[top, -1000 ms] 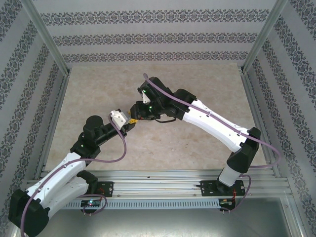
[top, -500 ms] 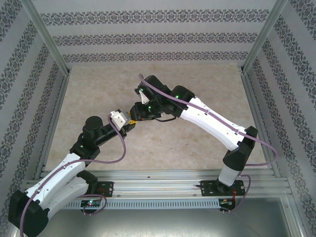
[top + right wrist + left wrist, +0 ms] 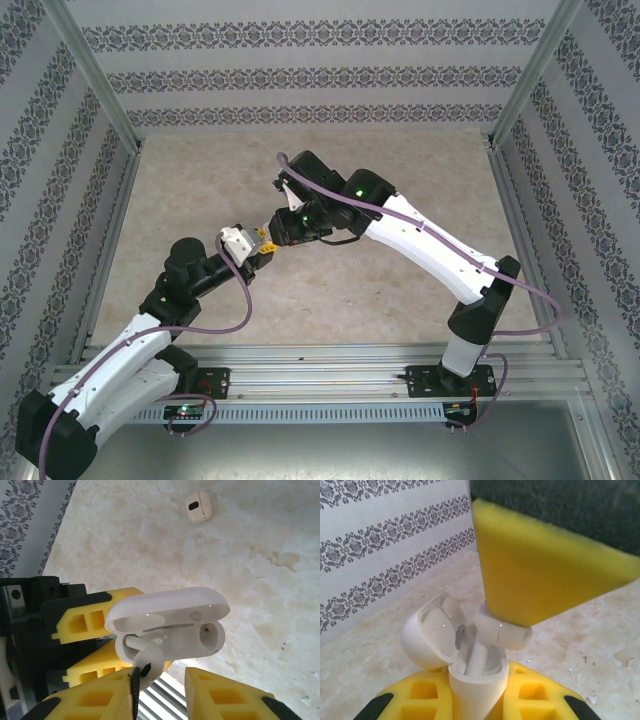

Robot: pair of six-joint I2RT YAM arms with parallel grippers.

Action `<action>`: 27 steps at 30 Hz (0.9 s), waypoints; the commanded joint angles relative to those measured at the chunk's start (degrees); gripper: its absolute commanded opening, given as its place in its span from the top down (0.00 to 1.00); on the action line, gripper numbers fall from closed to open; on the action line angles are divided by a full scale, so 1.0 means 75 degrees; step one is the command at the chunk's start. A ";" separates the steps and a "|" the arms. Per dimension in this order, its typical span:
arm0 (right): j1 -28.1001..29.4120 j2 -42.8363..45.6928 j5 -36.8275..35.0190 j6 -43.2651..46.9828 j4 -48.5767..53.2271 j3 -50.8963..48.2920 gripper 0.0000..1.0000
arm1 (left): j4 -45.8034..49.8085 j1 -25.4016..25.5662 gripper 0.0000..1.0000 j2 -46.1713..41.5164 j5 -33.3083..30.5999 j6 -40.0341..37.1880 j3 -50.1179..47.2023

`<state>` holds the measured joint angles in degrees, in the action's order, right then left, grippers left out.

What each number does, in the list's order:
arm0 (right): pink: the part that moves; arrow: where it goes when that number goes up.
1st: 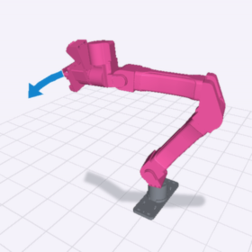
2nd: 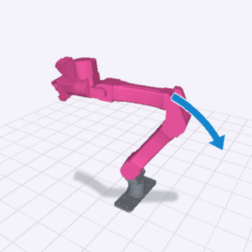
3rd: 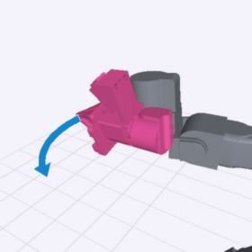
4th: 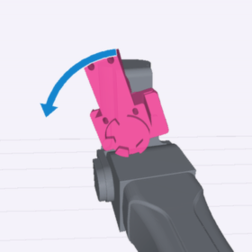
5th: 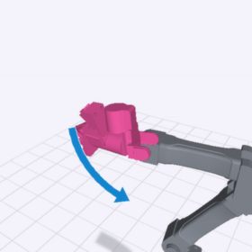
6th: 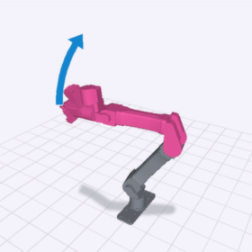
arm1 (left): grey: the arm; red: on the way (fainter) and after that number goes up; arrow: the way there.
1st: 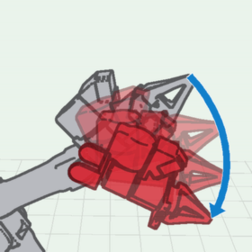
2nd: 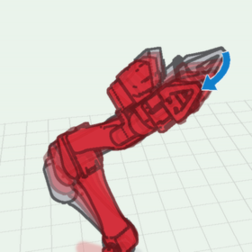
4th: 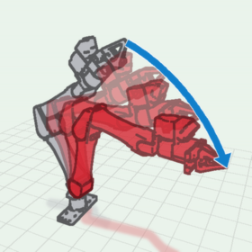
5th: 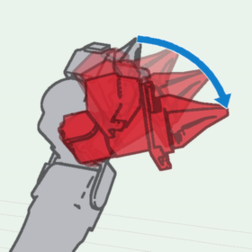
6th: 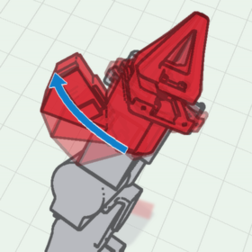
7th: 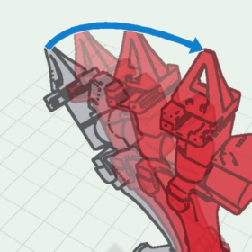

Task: Insert the wireless bluetooth earbuds into the charging case

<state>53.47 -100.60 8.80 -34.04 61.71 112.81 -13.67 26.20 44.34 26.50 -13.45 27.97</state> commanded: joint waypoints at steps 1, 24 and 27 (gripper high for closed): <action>0.0019 -0.0216 -0.0325 0.0223 0.0291 0.0193 0.68 | -0.0321 0.0094 1.00 -0.0170 0.0280 0.0140 -0.0031; 0.0020 -0.0087 0.0572 0.0355 -0.0649 -0.0306 0.81 | -0.0405 0.0102 1.00 -0.0387 0.0353 0.0305 -0.0166; 0.0030 -0.0054 0.0579 0.0443 -0.0727 -0.0343 0.84 | -0.0442 0.0099 1.00 -0.0403 0.0350 0.0351 -0.0202</action>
<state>53.47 -101.47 12.05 -32.29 57.23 111.04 -13.74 26.22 42.57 28.10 -11.94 26.74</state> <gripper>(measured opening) 0.163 0.192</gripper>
